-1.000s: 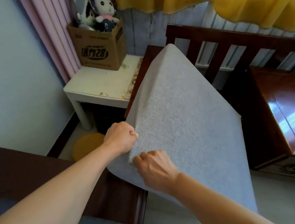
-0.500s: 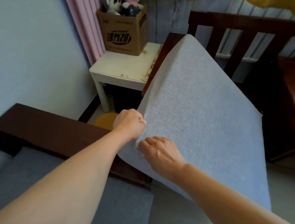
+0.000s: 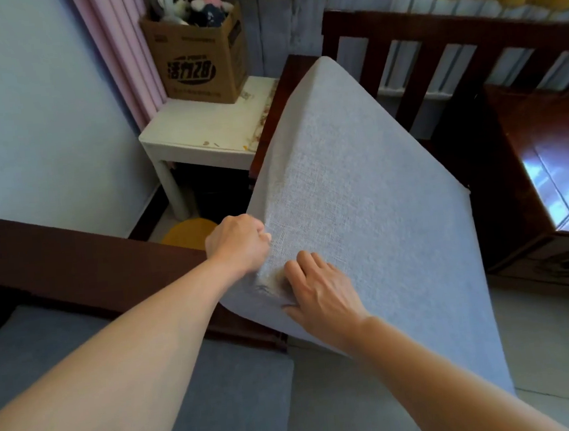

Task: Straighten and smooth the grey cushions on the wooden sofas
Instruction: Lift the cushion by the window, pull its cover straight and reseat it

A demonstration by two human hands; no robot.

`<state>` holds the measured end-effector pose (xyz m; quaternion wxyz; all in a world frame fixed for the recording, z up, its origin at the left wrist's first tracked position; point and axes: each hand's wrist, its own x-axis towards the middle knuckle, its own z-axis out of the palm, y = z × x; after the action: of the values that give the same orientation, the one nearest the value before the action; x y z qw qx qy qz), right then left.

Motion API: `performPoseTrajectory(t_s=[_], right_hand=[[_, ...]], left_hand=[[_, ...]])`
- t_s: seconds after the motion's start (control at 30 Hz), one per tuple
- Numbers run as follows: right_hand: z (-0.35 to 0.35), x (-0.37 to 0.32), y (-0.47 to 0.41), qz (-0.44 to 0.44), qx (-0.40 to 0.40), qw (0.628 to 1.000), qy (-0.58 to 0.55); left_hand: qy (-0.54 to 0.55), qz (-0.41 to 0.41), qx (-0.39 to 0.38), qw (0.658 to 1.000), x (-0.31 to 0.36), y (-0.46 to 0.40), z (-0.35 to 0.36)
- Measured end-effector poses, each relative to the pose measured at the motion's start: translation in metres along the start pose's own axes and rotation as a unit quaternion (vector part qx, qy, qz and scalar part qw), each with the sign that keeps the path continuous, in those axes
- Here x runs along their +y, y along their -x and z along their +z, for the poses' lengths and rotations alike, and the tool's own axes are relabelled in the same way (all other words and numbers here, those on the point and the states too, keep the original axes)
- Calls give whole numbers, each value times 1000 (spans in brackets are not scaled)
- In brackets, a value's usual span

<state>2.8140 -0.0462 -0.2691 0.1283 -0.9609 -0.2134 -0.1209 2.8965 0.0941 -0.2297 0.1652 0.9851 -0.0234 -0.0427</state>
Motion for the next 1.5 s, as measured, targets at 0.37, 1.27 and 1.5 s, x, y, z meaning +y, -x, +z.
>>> performPoseTrajectory(t_s=[0.37,1.27,1.5], right_hand=[[-6,-3,7,25,-53,998,-6],[-14,167,-165,179,-206,955,-115],[-4,196,-220,204,-145,960,-126]], left_hand=[[12,12,-19,1000,-2,5,2],[16,-127,-74,989,72,-149,9],[-16,-132,-88,987,89,-195,22]])
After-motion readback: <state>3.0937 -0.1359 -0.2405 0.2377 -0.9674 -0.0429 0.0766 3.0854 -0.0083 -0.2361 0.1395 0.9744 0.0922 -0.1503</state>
